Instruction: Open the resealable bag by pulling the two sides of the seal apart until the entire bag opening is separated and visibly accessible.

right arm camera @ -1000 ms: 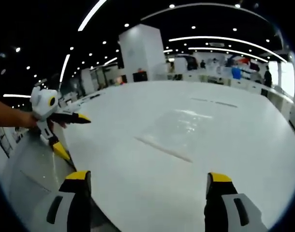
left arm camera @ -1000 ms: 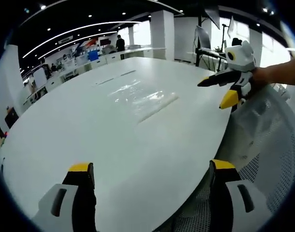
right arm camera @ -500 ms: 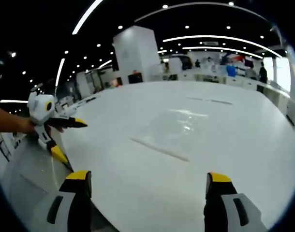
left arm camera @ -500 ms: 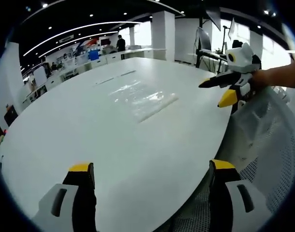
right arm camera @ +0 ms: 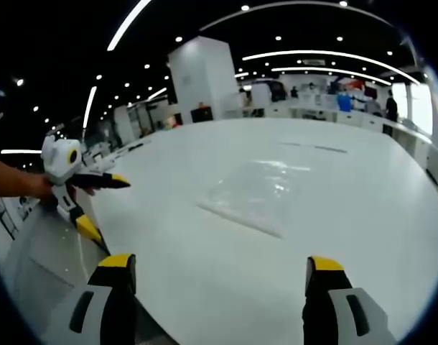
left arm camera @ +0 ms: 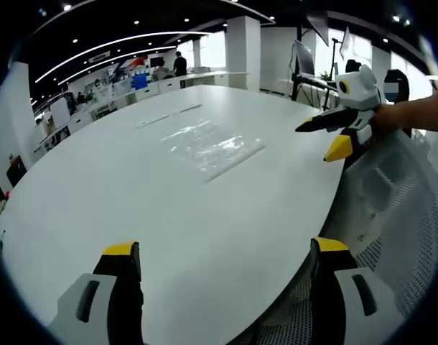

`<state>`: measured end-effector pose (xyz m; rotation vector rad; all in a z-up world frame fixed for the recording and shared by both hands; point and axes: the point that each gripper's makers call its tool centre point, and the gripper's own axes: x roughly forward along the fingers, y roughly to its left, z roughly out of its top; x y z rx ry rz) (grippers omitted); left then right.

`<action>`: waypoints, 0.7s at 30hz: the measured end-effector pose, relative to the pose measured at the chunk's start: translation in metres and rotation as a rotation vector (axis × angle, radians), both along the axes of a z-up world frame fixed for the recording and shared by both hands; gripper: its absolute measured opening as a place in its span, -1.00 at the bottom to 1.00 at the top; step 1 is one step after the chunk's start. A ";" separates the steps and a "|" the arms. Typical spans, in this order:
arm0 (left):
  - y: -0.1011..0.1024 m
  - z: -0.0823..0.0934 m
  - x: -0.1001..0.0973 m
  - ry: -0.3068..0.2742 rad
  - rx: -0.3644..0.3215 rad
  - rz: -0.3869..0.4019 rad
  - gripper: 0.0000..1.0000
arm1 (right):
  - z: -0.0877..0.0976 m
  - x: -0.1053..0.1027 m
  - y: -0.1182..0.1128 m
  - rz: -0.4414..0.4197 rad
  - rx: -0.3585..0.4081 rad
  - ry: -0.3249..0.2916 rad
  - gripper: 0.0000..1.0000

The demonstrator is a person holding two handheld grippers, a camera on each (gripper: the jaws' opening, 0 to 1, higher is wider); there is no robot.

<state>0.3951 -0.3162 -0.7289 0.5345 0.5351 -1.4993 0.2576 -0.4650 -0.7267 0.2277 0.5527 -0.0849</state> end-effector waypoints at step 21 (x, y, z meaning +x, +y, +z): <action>0.000 0.001 0.003 0.016 0.004 0.009 0.92 | -0.001 -0.001 -0.001 -0.010 0.010 0.002 0.95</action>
